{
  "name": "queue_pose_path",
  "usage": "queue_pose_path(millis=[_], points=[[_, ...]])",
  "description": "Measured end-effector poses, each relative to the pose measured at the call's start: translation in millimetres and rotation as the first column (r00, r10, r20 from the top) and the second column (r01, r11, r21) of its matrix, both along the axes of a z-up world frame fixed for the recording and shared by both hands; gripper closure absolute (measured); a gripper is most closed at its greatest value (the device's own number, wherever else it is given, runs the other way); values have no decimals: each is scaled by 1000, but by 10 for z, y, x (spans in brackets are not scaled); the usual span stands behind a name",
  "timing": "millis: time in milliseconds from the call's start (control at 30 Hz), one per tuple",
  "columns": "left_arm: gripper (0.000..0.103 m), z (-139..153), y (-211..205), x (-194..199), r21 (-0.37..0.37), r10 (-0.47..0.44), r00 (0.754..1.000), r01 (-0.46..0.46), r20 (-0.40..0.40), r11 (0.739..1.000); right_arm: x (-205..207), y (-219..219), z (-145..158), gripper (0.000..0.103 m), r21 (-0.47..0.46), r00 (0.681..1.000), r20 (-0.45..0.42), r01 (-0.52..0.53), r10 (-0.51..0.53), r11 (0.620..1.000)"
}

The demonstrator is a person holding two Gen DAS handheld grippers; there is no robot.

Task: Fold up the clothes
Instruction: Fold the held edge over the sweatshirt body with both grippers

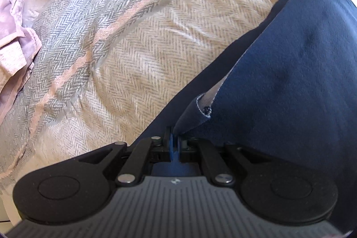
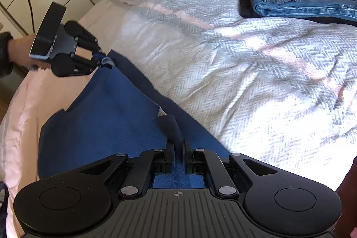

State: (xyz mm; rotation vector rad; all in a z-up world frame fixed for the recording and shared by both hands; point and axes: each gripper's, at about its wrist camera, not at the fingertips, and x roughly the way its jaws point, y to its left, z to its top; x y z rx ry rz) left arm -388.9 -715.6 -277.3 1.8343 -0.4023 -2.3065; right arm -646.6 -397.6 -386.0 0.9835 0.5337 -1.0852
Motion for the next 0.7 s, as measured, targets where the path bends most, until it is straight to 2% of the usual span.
queue_pose_path(millis=[133, 200, 267, 400, 467, 600, 633, 700], points=[[96, -104, -106, -5, 23, 69, 997, -68, -26, 997, 3, -37, -108, 99, 15, 1000, -2, 16, -16, 1000], [87, -148, -189, 0, 25, 130, 991, -129, -45, 991, -5, -46, -183, 98, 23, 1000, 0, 26, -26, 999], [84, -162, -263, 23, 30, 184, 981, -183, -60, 983, -19, -49, -224, 98, 20, 999, -6, 41, -41, 999], [84, -57, -350, 184, -44, 288, 953, -292, -91, 955, -96, -22, -117, 97, -29, 987, -86, 137, -139, 990], [85, 99, -364, 326, -21, 363, 921, -369, -140, 929, -139, 26, 14, 97, -64, 977, -105, 177, -183, 982], [85, 360, -136, 482, 129, 438, 871, -418, -225, 899, -36, 143, 249, 97, -102, 989, -30, 143, -147, 984], [85, 368, -55, 466, 171, 443, 866, -413, -230, 895, 42, 153, 251, 97, -96, 993, -8, 119, -120, 988], [85, 312, 91, 366, 219, 425, 878, -380, -221, 899, 227, 147, 202, 96, -82, 998, 31, 63, -61, 995]])
